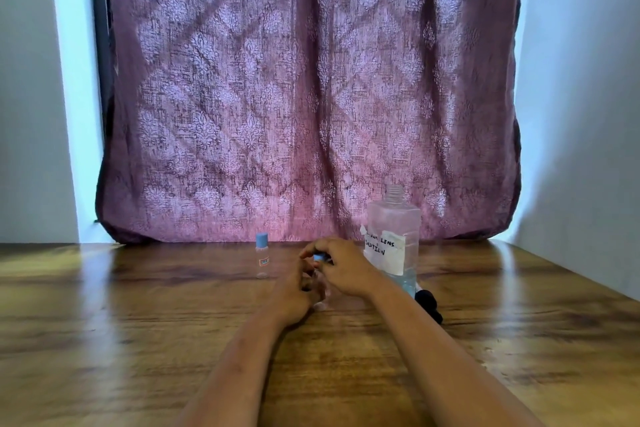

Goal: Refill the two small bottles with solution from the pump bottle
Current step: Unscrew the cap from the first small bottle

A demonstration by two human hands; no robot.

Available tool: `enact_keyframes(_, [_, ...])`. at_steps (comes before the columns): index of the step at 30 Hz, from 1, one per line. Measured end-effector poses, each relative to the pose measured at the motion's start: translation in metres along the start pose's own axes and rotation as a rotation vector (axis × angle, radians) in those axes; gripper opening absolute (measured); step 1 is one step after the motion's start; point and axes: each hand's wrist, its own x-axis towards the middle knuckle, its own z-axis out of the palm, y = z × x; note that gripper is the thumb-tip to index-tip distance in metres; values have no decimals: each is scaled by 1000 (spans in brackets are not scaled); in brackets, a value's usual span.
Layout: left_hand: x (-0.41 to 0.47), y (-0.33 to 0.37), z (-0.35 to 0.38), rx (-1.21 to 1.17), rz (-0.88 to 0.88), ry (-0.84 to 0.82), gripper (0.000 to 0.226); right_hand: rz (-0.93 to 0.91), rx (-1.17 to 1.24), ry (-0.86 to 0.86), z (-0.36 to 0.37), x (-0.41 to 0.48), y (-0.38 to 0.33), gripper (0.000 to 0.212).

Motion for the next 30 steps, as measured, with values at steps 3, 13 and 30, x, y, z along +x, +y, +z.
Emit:
enact_keyframes(3, [1, -2, -1, 6, 8, 1, 38, 27, 34, -40, 0, 0, -3, 41])
enact_keyframes(13, [2, -4, 1, -29, 34, 12, 42, 26, -89, 68, 1, -2, 4, 22])
enact_keyframes(30, [-2, -2, 2, 20, 49, -14, 32, -33, 108, 110, 0, 2, -6, 16])
